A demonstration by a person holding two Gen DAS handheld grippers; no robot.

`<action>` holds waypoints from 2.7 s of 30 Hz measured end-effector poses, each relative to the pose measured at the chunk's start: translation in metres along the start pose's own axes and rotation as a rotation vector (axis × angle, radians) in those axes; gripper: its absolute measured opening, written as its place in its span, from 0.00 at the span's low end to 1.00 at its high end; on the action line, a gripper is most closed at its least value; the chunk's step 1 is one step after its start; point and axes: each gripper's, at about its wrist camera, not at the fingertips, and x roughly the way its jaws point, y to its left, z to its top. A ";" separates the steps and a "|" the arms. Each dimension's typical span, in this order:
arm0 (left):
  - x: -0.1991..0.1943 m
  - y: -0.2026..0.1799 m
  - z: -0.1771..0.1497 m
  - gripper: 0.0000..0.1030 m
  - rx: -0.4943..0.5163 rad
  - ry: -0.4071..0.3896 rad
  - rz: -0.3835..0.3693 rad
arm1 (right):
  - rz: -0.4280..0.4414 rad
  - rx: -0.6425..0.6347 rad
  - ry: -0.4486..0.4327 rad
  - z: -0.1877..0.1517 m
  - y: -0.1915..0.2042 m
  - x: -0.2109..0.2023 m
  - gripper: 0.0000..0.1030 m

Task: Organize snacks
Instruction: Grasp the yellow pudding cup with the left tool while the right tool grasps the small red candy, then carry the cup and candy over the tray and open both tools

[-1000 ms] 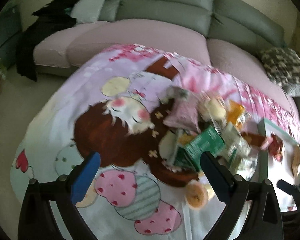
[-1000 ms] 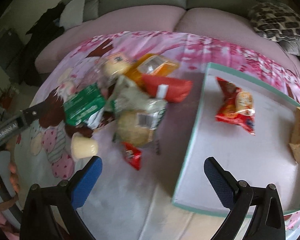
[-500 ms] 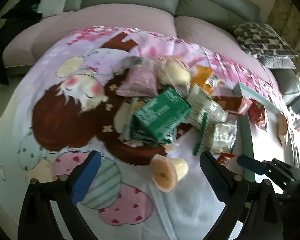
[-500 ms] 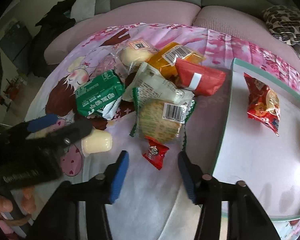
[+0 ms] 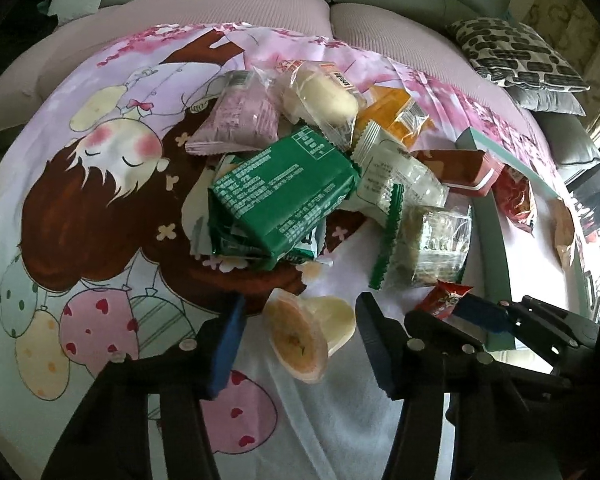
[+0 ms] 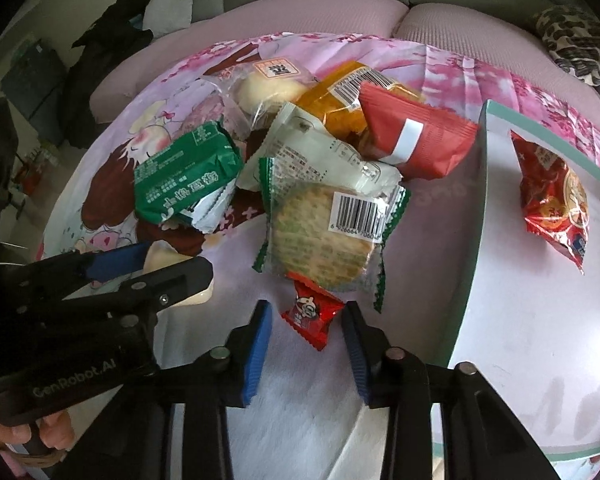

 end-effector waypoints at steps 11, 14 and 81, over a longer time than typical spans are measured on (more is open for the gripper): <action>0.000 -0.006 0.001 0.47 0.034 -0.013 0.011 | 0.021 0.055 -0.033 -0.002 -0.012 -0.009 0.20; -0.001 -0.008 0.003 0.46 0.044 -0.018 0.021 | 0.028 0.074 -0.055 -0.003 -0.015 -0.017 0.20; -0.064 -0.149 0.025 0.41 0.367 -0.133 -0.058 | -0.044 0.452 -0.190 -0.042 -0.142 -0.103 0.20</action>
